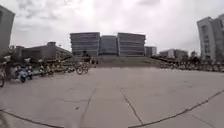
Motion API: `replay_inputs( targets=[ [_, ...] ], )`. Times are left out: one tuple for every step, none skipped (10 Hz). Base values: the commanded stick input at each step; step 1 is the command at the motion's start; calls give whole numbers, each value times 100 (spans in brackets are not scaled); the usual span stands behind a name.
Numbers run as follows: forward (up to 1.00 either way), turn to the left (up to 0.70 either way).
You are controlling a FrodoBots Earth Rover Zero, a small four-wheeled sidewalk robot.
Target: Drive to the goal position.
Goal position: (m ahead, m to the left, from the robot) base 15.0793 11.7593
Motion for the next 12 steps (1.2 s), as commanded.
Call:
replay_inputs(
  targets=[
    [70, 0],
    [70, 0],
    [70, 0],
    [70, 0],
    [70, 0],
    [70, 0],
    [70, 0],
    [70, 0],
    [70, 0],
    [70, 0],
    [70, 0],
    [70, 0]
  ],
)
